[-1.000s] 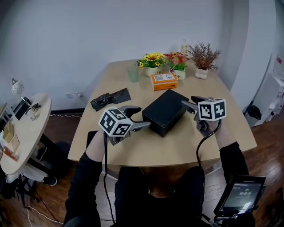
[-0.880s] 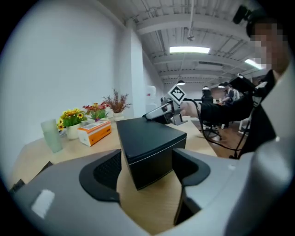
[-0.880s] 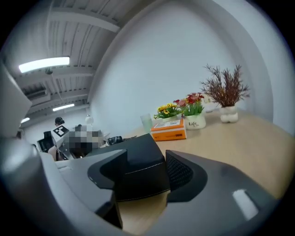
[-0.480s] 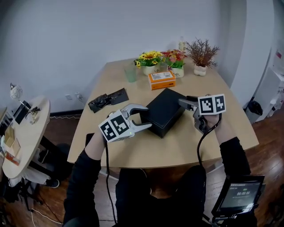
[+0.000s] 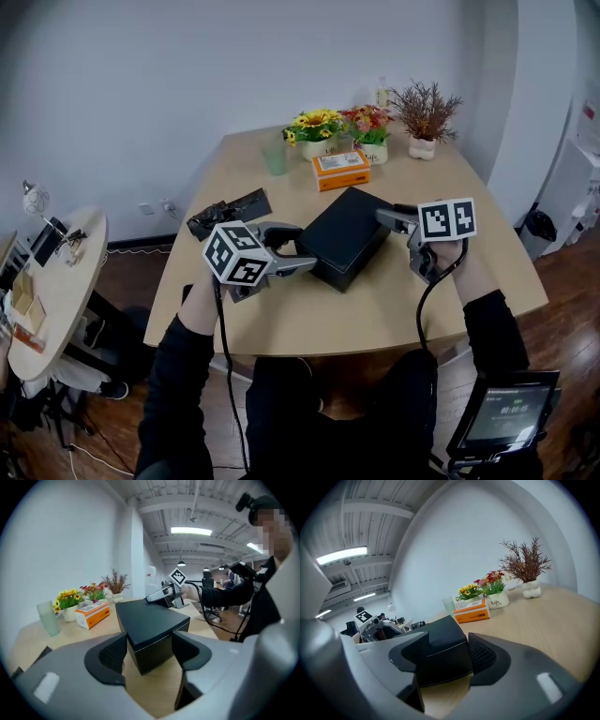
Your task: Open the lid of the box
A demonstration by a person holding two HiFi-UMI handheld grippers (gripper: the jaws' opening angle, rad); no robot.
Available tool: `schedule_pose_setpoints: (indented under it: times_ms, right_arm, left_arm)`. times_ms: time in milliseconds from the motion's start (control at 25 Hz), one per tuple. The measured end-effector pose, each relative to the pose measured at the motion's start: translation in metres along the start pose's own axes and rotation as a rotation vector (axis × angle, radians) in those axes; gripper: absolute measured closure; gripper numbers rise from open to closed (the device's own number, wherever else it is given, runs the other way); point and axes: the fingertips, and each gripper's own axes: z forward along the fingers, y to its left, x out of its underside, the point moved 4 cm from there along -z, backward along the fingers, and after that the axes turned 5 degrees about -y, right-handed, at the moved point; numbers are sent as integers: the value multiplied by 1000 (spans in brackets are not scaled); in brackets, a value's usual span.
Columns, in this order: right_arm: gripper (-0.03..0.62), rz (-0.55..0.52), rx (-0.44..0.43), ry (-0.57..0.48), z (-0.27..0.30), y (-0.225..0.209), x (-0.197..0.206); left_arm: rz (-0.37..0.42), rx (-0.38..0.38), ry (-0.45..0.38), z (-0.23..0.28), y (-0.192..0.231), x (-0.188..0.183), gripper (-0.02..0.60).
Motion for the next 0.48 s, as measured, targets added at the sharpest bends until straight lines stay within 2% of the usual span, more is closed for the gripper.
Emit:
schedule_pose_setpoints:
  times_ms: [160, 280, 400, 480]
  right_arm:
    - [327, -10, -6, 21, -2, 0, 0]
    - [327, -9, -3, 19, -3, 1, 0]
    - [327, -1, -6, 6, -3, 2, -1]
    - [326, 5, -10, -19, -4, 2, -2]
  left_arm:
    - [247, -54, 60, 2, -5, 2, 314]
    - [353, -71, 50, 0, -6, -3, 313]
    - [447, -110, 76, -1, -9, -8, 287]
    - [452, -109, 48, -5, -13, -18, 281]
